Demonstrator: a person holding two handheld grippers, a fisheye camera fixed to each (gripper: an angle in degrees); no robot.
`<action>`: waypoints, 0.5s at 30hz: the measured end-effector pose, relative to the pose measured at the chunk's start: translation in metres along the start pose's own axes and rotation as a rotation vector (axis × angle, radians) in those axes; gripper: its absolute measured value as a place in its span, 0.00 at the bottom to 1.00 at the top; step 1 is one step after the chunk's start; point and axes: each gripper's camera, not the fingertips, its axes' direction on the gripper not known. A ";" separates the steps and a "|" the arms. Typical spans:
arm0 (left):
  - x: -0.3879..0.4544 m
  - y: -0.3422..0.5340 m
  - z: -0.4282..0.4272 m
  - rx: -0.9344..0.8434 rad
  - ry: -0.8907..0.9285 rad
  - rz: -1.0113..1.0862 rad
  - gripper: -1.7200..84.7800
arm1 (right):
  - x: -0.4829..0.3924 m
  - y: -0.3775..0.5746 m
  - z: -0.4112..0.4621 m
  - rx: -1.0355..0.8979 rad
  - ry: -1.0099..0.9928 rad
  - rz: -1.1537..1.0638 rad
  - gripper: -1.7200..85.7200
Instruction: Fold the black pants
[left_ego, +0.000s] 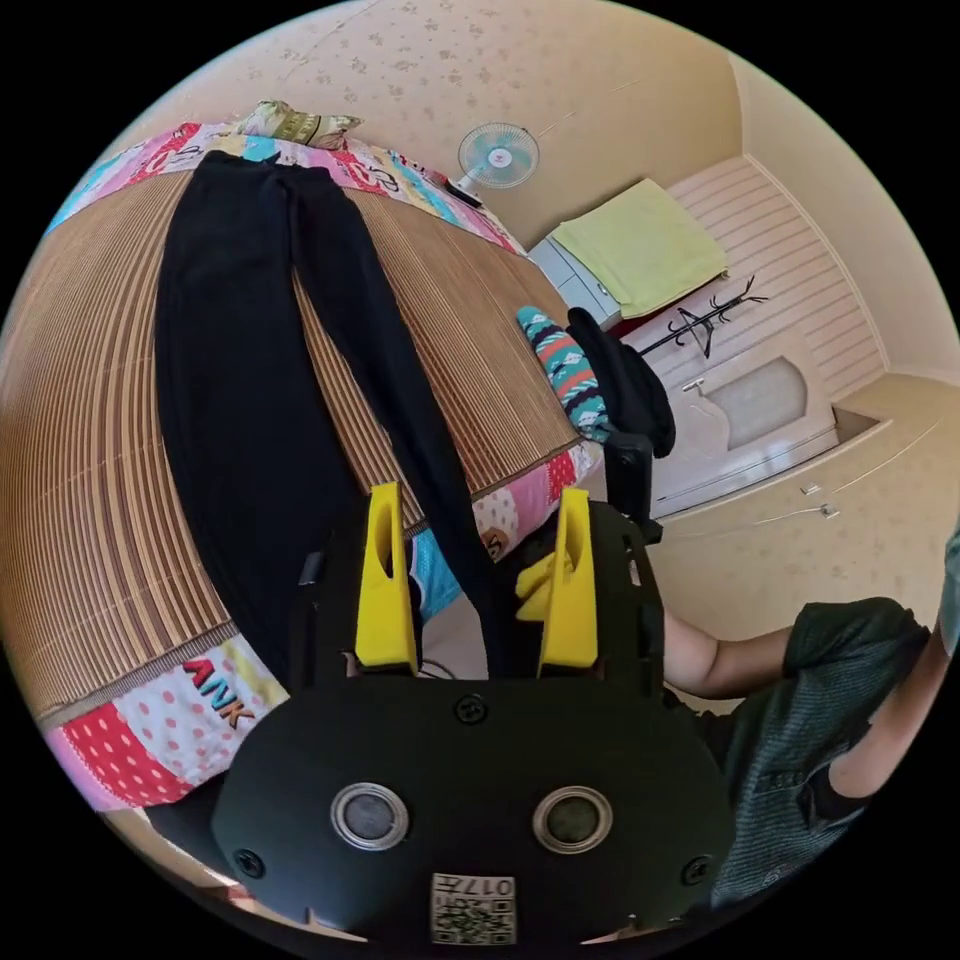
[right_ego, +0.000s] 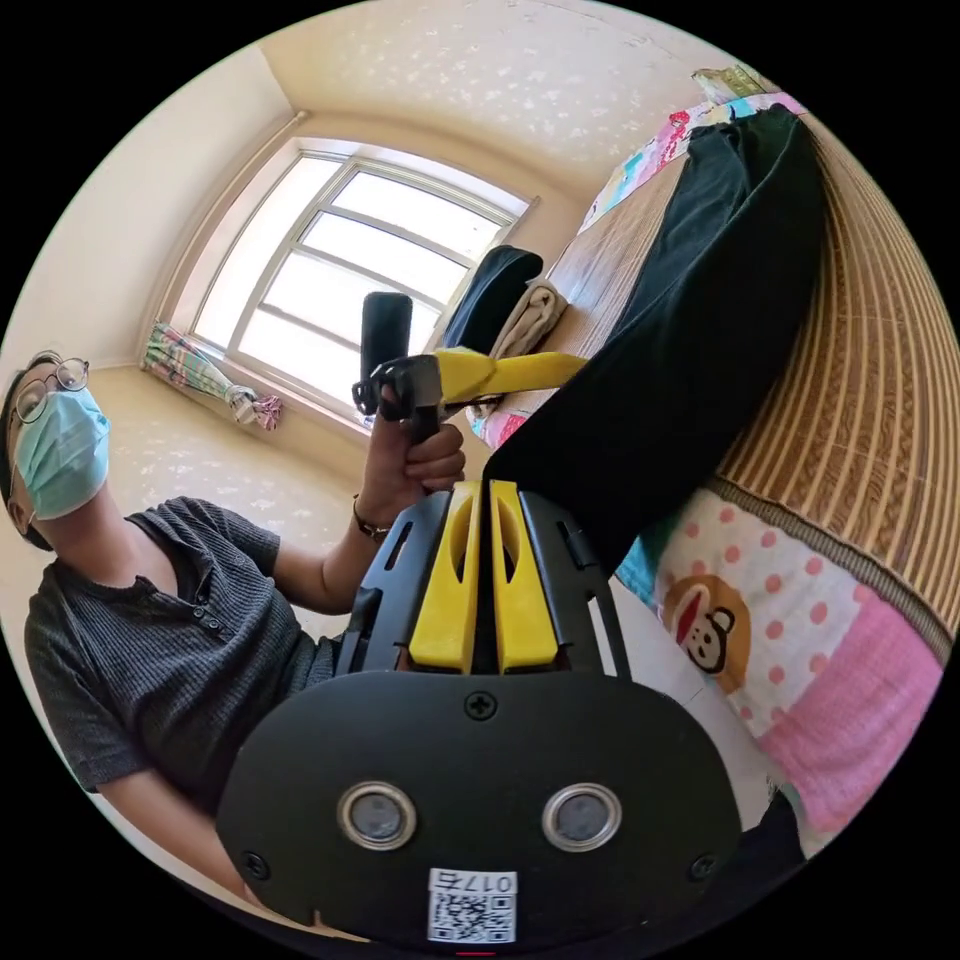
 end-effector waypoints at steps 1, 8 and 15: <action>-0.008 -0.008 0.011 -0.029 0.004 -0.008 0.21 | 0.000 -0.002 0.004 -0.005 -0.007 -0.004 0.04; -0.030 -0.001 0.012 -0.028 0.072 0.015 0.03 | 0.003 -0.039 0.006 -0.350 0.005 -0.164 0.03; -0.056 0.023 -0.014 0.024 0.131 -0.031 0.01 | 0.111 -0.181 -0.098 0.018 0.423 0.034 0.17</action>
